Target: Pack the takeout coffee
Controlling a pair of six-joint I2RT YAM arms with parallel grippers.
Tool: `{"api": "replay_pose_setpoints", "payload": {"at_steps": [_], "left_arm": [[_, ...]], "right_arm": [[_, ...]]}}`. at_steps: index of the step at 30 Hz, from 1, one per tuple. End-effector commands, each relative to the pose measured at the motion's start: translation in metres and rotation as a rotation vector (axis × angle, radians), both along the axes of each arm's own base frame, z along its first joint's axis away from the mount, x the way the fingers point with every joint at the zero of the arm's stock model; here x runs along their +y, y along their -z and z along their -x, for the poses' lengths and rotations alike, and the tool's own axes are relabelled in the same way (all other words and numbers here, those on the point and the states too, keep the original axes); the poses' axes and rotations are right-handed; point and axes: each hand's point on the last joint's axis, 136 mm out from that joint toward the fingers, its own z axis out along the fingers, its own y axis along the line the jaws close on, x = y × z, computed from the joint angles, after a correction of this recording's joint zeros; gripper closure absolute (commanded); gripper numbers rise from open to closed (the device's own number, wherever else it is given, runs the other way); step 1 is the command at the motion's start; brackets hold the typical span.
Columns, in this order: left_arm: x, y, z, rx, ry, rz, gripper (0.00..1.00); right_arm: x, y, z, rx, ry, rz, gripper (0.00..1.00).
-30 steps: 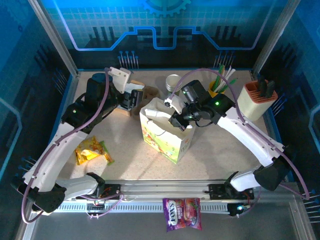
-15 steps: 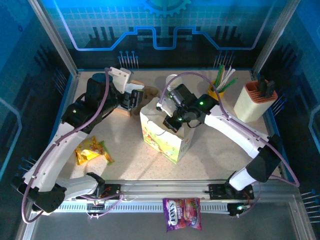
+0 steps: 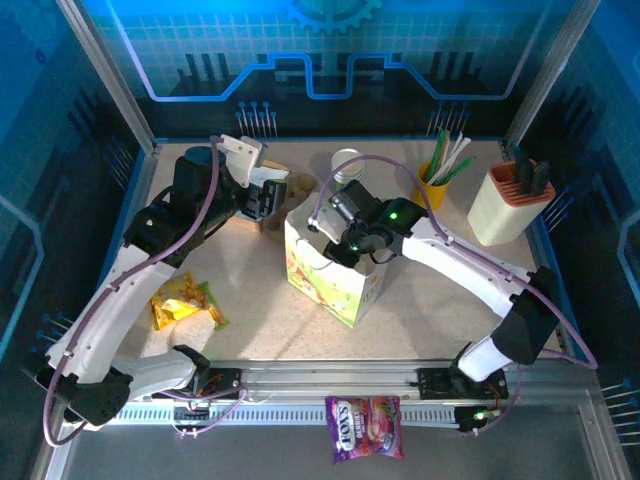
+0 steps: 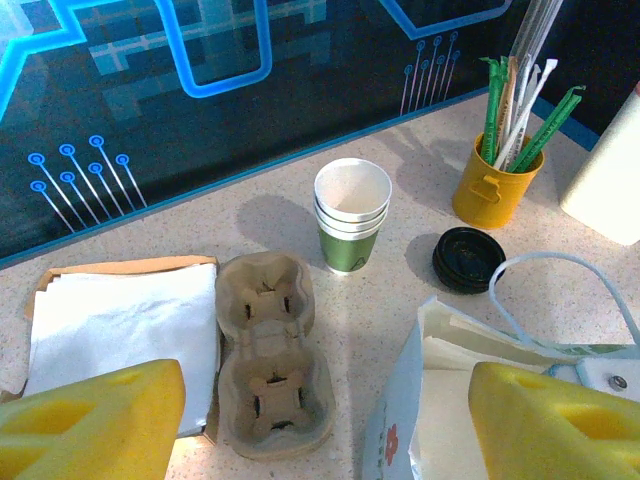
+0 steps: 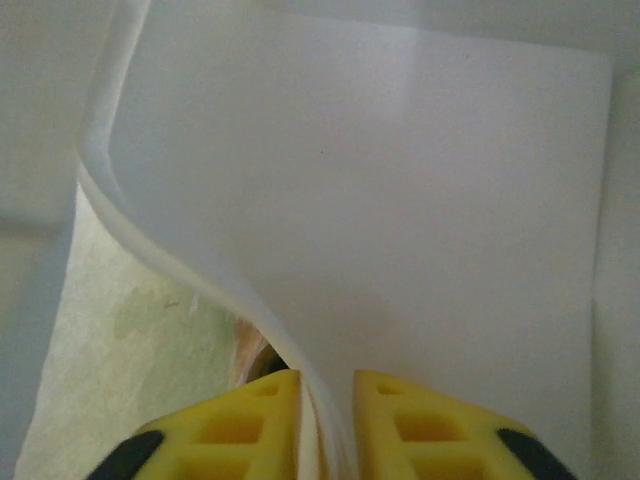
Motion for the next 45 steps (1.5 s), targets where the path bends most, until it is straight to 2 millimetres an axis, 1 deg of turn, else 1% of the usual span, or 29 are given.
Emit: {"api": "replay_pose_setpoints", "payload": {"at_steps": [1,7,11,15,23,26,31,35,38,42,45], "left_arm": [[-0.003,0.005,-0.001,0.016,0.011,0.014,0.24],[-0.003,0.005,-0.001,0.015,0.012,0.013,0.25],[-0.003,0.005,-0.001,0.015,0.013,0.011,0.24],[-0.003,0.005,-0.002,0.015,0.014,0.010,0.24],[-0.003,0.006,-0.002,0.015,0.013,0.010,0.24],[-0.004,0.005,-0.001,0.015,0.015,0.020,0.25],[-0.004,-0.001,-0.002,-0.017,-0.006,0.093,0.24],[-0.011,-0.005,-0.001,-0.030,0.000,0.191,0.25],[-0.013,-0.007,-0.002,-0.043,-0.001,0.233,0.25],[-0.008,-0.009,-0.002,-0.078,-0.022,0.257,0.25],[-0.004,-0.007,-0.003,-0.095,-0.050,0.267,0.24]], "right_arm": [[-0.002,-0.017,0.000,-0.054,-0.002,-0.010,0.72],[-0.006,-0.039,0.001,-0.103,-0.003,-0.025,0.61],[-0.008,-0.051,0.001,-0.126,-0.005,-0.041,0.55],[-0.009,-0.057,0.001,-0.139,-0.004,-0.045,0.53],[-0.010,-0.063,0.000,-0.159,-0.005,-0.052,0.55],[-0.010,-0.073,0.001,-0.180,-0.006,-0.084,0.54],[-0.012,-0.095,0.000,-0.209,0.008,-0.181,0.48],[-0.020,-0.112,-0.005,-0.231,0.047,-0.256,0.44],[-0.027,-0.121,-0.009,-0.221,0.075,-0.310,0.41],[-0.038,-0.131,-0.015,-0.206,0.117,-0.388,0.39],[-0.046,-0.134,-0.018,-0.198,0.146,-0.422,0.37]]}}
